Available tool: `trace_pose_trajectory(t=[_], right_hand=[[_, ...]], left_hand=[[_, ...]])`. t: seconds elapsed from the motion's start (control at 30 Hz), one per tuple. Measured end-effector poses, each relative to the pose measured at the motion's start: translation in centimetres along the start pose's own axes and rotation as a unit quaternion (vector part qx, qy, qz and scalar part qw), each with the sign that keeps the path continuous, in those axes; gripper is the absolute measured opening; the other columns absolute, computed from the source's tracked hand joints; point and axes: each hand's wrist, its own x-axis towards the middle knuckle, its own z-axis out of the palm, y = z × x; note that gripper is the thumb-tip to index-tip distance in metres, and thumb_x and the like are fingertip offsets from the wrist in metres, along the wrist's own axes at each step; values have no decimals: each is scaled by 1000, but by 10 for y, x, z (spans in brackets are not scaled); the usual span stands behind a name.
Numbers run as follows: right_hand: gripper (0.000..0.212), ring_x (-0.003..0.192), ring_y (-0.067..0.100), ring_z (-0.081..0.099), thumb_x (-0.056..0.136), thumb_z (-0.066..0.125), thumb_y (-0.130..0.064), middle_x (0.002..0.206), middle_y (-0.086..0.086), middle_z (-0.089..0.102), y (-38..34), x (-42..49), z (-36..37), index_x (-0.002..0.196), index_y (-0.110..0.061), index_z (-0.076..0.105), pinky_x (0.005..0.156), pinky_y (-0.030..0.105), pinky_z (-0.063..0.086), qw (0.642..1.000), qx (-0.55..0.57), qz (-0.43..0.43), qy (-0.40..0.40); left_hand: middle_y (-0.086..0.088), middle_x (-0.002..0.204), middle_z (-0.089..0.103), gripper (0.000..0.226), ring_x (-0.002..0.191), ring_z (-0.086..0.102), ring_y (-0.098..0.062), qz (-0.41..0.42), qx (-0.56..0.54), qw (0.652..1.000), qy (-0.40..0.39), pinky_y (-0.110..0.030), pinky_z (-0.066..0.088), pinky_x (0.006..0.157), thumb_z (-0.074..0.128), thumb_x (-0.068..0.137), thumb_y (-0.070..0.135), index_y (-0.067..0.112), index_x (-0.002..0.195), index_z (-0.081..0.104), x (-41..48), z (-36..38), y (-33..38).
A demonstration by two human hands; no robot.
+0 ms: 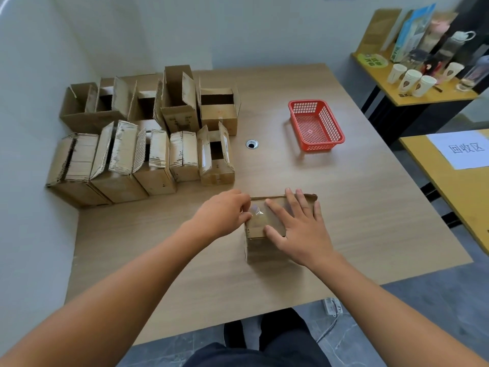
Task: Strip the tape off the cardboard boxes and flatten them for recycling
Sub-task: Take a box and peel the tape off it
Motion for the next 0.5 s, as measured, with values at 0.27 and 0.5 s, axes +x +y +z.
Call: trace_pose_trajectory(t=[0.27, 0.5], right_hand=[[75, 153, 13, -27, 83, 15, -80, 171, -8, -16, 5, -2, -2, 154, -59, 4, 124, 56, -10, 1000, 13, 8, -14], [76, 153, 12, -28, 82, 13, -81, 171, -8, -17, 6, -1, -5, 155, -60, 3, 125, 55, -9, 999, 25, 5, -27]], left_hand=[[8, 89, 52, 6, 75, 55, -10, 7, -172, 982, -77, -21, 46, 66, 66, 97, 21, 20, 92, 64, 12, 4, -9], [0, 109, 48, 4, 94, 56, -10, 14, -307, 949, -66, -27, 55, 86, 64, 99, 19, 20, 97, 61, -1, 22, -24]])
